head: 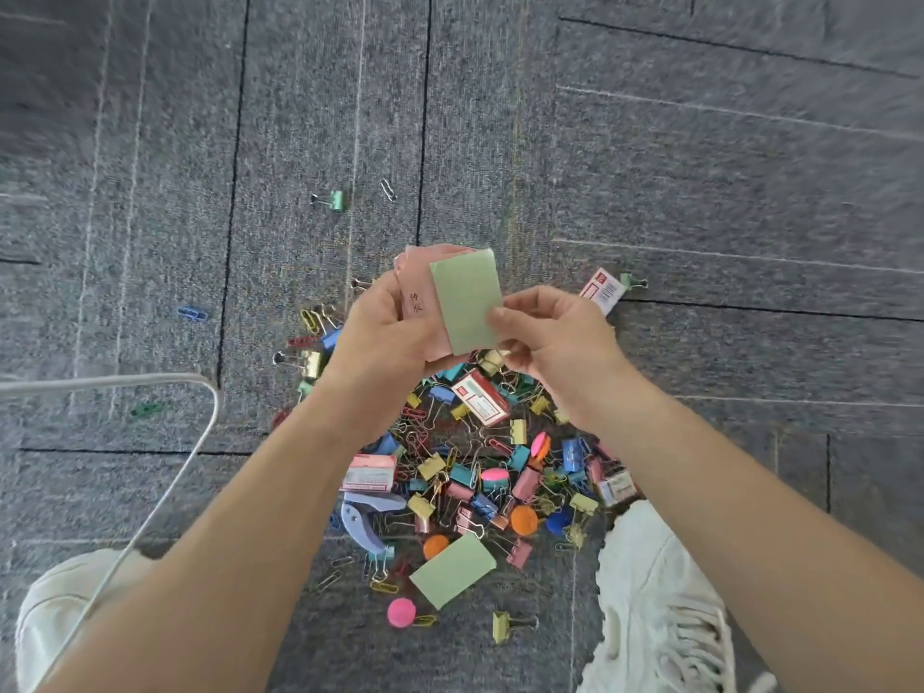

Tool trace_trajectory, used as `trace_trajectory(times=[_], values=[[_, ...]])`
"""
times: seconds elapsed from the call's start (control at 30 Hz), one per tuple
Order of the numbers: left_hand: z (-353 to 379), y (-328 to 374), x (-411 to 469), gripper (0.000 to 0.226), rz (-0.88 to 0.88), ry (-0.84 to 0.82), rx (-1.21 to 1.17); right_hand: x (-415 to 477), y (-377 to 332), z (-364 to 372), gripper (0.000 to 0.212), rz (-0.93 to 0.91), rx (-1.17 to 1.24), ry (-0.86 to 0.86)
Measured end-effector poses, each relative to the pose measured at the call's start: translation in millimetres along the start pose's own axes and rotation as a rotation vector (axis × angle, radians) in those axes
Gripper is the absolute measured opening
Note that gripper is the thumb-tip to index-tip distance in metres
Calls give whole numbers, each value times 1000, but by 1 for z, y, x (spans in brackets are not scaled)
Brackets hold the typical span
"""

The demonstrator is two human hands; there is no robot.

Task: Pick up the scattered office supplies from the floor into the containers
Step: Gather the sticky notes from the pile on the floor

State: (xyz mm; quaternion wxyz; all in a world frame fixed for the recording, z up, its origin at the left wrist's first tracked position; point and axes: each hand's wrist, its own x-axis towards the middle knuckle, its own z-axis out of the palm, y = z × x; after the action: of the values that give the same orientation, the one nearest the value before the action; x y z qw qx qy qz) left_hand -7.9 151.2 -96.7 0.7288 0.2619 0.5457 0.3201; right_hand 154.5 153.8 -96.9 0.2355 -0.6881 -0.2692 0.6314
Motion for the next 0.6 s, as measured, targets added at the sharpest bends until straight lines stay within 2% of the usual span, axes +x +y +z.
trace_trajectory(times=[0.13, 0.23, 0.33, 0.4, 0.47, 0.53, 0.6], values=[[16, -6, 8, 33, -9, 94, 80, -1, 9, -8, 14, -2, 124, 88], [23, -9, 17, 31, 36, 246, 250, 0, 6, -17, 14, -35, 66, 68], [24, -6, 21, 27, 44, 280, 302, 6, 11, -33, 11, -78, -152, 44], [21, -3, 21, 31, 59, 275, 314, 7, 17, -44, 14, -147, -510, 19], [18, 0, 18, 29, 82, 281, 307, -1, 24, -44, 14, -197, -806, -181], [15, -2, 12, 29, 95, 293, 301, -15, 34, -25, 14, -210, -954, -456], [14, -8, 5, 28, 90, 312, 307, -25, 56, 1, 15, -280, -1175, -650]])
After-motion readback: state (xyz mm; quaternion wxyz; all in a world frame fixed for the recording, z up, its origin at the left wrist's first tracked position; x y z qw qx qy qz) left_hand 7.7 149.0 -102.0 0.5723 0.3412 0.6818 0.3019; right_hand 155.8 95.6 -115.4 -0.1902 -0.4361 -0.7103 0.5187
